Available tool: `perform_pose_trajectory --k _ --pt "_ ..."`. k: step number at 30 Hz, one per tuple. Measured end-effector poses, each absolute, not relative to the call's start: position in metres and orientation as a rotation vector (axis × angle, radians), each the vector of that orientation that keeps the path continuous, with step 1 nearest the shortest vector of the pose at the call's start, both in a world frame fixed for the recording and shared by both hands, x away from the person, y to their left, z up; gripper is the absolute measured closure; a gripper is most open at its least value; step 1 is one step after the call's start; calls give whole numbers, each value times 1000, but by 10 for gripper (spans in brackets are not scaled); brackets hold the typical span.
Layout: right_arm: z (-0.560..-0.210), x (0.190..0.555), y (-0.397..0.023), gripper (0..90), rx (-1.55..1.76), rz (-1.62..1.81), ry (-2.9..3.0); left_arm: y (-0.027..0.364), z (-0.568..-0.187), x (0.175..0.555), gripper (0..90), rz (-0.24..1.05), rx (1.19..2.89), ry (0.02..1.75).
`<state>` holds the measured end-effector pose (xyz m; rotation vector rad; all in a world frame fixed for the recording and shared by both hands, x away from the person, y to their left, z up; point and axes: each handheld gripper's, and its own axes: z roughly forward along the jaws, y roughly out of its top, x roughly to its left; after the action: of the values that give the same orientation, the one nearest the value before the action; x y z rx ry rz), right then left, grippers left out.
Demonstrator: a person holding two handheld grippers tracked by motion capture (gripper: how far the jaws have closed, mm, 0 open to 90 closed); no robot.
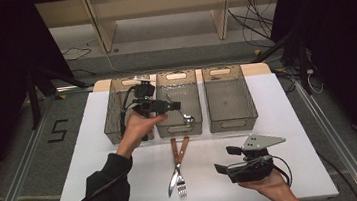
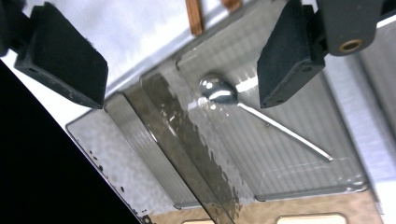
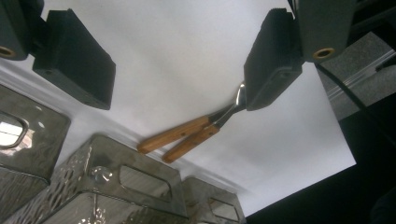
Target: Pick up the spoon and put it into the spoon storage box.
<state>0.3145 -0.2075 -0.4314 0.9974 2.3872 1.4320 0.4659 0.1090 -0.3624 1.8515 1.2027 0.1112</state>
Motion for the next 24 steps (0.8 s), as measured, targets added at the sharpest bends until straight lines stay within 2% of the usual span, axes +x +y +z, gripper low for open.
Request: perform_pose_trajectory --k 16,24 --pt "-439 314 -180 262 1056 1304 2367 174 -405 397 161 177 1738 1169" --pt "-443 318 -158 263 1065 1290 2366 186 -422 379 158 216 1713 1141"
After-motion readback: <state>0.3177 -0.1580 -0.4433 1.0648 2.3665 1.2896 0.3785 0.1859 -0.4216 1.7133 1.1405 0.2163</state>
